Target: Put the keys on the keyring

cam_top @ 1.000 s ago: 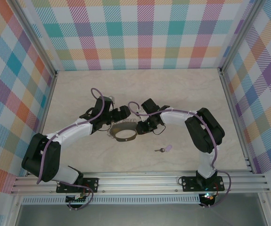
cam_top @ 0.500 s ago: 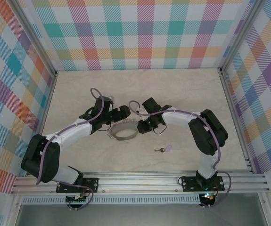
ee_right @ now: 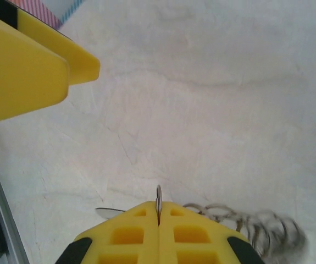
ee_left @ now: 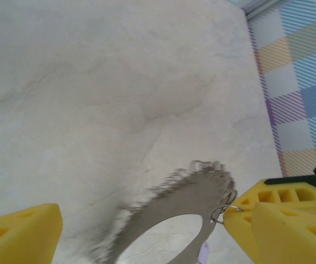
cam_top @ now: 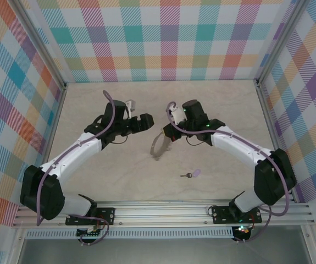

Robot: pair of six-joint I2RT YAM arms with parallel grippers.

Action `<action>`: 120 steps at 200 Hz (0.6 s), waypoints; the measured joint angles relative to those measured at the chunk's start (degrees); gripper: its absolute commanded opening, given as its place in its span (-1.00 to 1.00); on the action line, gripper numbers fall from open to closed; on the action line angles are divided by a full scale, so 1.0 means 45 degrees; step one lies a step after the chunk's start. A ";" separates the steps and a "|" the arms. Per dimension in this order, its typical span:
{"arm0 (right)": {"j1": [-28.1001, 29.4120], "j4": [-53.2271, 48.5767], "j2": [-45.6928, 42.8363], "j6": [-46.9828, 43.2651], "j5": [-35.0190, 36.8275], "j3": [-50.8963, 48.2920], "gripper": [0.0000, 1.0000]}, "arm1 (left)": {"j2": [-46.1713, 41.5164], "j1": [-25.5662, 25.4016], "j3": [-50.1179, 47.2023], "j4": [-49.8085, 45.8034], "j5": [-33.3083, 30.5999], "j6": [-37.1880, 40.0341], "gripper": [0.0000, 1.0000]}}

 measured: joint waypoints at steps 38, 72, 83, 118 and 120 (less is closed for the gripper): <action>-0.0777 0.0539 -0.0816 -0.0024 -0.1205 0.0015 -1.00 | 0.0000 0.0097 0.0947 -0.0117 0.1112 0.0656 0.33; -0.1224 0.0665 -0.0991 0.0029 -0.2647 0.0461 -1.00 | 0.0034 0.0097 0.1651 -0.0068 0.2147 0.1273 0.03; -0.1384 0.0767 -0.0986 0.0165 -0.3172 0.0661 -1.00 | 0.0112 0.0097 0.1875 0.0019 0.2521 0.1477 -0.03; -0.1894 0.1613 -0.0772 0.0860 -0.4765 0.1175 -1.00 | 0.0544 0.0102 0.2487 0.0073 0.3716 0.2074 -0.20; -0.1923 0.1661 -0.0743 0.0928 -0.4857 0.1195 -1.00 | 0.0563 0.0107 0.2506 0.0078 0.3764 0.2093 -0.20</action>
